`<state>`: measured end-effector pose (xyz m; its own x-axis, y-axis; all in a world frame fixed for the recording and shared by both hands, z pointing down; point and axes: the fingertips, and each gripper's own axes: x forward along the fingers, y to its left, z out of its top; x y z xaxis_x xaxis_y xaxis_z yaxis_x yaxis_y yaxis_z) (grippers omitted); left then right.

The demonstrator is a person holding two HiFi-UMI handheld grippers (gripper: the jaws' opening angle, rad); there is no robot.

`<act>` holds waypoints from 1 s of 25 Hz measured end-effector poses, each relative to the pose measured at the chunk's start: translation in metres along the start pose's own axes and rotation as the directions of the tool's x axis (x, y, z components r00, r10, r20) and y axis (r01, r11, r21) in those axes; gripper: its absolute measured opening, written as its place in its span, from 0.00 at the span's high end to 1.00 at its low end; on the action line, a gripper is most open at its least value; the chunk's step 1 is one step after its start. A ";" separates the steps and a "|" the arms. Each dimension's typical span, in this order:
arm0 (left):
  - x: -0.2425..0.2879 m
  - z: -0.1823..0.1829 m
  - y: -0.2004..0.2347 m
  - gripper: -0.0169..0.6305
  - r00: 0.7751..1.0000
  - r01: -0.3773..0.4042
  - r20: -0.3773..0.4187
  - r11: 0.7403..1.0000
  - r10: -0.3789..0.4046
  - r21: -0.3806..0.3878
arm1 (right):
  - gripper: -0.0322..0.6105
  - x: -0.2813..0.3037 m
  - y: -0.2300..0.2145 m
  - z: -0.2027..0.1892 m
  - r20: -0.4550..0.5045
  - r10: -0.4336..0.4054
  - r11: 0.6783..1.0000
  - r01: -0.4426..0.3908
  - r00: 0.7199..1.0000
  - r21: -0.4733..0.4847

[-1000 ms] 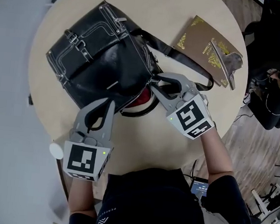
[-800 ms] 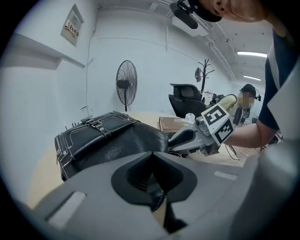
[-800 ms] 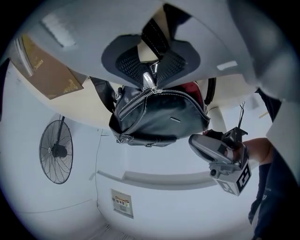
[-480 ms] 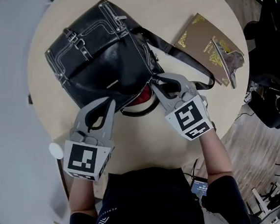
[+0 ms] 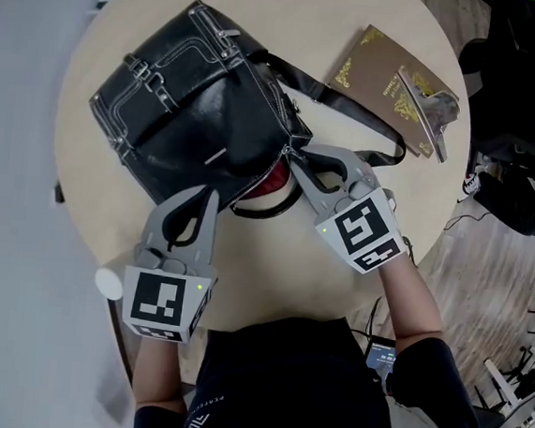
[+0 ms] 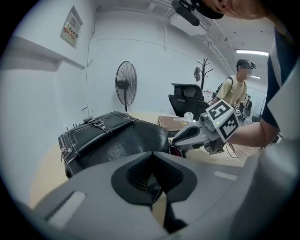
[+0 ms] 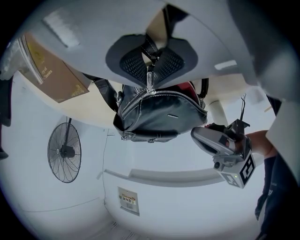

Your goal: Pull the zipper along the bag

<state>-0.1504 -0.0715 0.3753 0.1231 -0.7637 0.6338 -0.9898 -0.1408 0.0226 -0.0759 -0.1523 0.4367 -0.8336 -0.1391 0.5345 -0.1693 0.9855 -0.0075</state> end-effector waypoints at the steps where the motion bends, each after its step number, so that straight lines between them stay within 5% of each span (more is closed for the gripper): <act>1: 0.000 0.002 0.000 0.94 1.000 -0.001 0.009 1.000 0.001 0.003 | 0.88 -0.001 0.000 0.001 0.005 -0.004 1.000 0.004 1.000 0.007; 5: -0.001 0.004 -0.002 0.94 0.998 0.000 0.061 1.000 0.000 0.010 | 0.89 -0.007 0.001 0.006 0.026 -0.028 1.000 0.028 0.999 0.012; 25: -0.018 0.002 -0.005 0.94 0.997 -0.006 0.071 1.000 0.005 0.021 | 0.92 0.008 0.002 0.001 0.019 -0.037 0.997 0.035 0.999 0.074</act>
<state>-0.1473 -0.0578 0.3624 0.1234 -0.8072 0.5772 -0.9887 -0.1496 0.0021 -0.0832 -0.1514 0.4404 -0.8368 -0.1772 0.5180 -0.2370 0.9702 -0.0510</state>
